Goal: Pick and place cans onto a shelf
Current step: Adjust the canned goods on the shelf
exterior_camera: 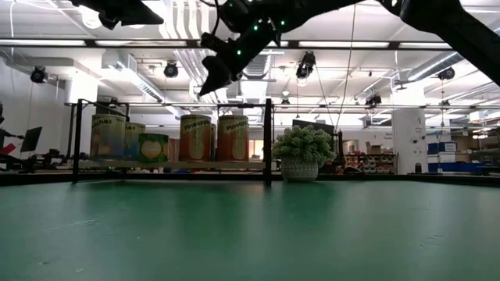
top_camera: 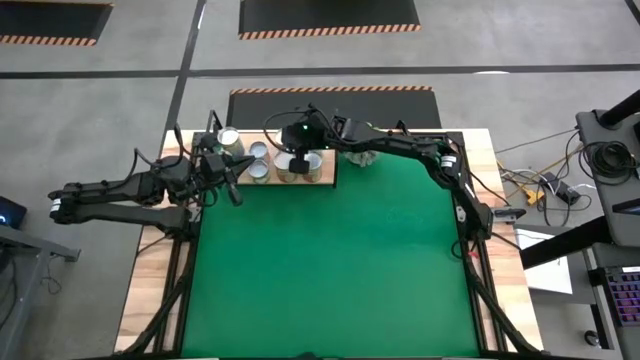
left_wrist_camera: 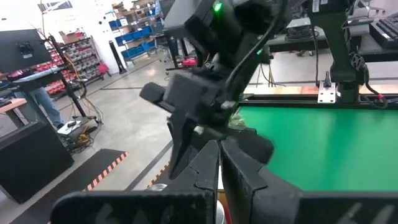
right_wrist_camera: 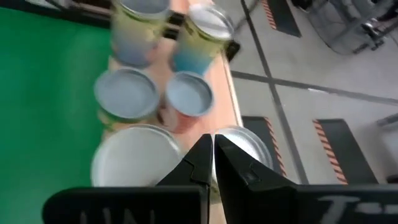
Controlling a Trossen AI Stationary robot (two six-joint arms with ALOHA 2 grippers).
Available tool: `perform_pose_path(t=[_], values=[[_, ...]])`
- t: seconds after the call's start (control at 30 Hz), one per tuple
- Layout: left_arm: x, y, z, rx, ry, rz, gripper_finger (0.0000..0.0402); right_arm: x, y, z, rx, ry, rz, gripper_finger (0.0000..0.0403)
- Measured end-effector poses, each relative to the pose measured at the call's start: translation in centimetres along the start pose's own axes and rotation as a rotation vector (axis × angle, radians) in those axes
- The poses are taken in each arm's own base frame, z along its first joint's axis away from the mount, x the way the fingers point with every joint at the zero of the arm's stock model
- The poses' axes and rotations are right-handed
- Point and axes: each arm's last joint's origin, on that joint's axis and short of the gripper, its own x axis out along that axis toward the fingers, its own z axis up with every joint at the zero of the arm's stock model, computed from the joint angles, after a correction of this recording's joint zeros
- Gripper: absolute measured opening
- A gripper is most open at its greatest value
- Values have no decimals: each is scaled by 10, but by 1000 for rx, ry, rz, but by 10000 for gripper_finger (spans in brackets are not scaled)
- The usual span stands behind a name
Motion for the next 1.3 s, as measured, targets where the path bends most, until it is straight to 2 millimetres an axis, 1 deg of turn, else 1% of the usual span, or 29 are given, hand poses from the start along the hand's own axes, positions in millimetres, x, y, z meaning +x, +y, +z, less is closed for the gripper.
perform_pose_path(t=[0.07,0.2,0.3,0.43,0.57,0.83,0.93,1.03,1.1,1.2,1.3], values=[[0,0,0,1,2,-1,0,-8,8,8,-10,-27,35,8],[0,-1,-2,-2,16,-22,0,-31,27,25,-53,-94,85,9],[0,-2,-3,-16,21,-59,0,-46,43,27,-79,-99,120,8],[0,-4,-2,-31,11,-121,0,-66,65,20,-93,-150,163,9],[0,-4,-2,-54,11,-131,0,-88,83,3,-68,-200,179,9],[5,-7,-7,-53,62,-115,0,-120,112,-56,40,-229,208,9],[7,-5,-17,-3,172,28,0,-127,119,-77,85,-259,207,9],[8,2,-27,20,314,278,0,-134,121,-92,130,-313,195,9],[7,8,-30,12,397,398,0,-138,122,-99,154,-344,190,9],[11,16,-31,-55,487,466,0,-142,124,-105,164,-382,181,9],[20,24,-35,-111,590,470,0,-145,123,-105,165,-408,174,9]])
